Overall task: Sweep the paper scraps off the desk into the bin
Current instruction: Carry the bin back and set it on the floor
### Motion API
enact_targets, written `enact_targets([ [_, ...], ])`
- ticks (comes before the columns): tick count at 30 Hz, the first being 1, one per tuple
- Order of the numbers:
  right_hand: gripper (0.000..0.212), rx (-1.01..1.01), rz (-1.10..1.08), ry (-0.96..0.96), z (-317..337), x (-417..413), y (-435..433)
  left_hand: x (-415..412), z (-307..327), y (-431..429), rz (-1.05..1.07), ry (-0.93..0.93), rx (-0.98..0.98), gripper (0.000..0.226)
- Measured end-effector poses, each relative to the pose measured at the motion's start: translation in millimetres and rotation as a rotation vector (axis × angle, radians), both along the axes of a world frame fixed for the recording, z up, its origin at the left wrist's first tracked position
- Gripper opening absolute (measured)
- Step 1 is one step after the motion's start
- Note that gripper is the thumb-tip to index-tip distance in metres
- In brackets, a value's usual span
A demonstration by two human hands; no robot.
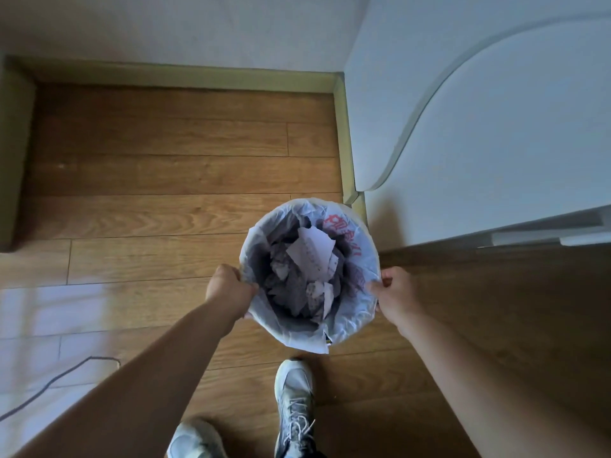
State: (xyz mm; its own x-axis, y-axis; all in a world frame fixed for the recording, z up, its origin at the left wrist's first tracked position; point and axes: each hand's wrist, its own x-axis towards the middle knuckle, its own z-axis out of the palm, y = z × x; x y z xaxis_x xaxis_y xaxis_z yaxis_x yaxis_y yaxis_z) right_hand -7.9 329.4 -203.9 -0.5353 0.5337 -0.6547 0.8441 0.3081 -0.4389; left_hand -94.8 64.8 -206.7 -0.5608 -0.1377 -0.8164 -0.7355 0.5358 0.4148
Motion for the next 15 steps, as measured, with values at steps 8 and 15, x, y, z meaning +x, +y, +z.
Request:
enact_targets([
  [8, 0.006, 0.041, 0.035, 0.021, -27, 1, 1, 3, -21, 2, 0.014, -0.008, 0.004, 0.029],
  [15, 0.008, 0.086, 0.049, 0.029, -44, 6, 7, 10, -38, 9, 0.008, 0.010, -0.004, 0.029],
])
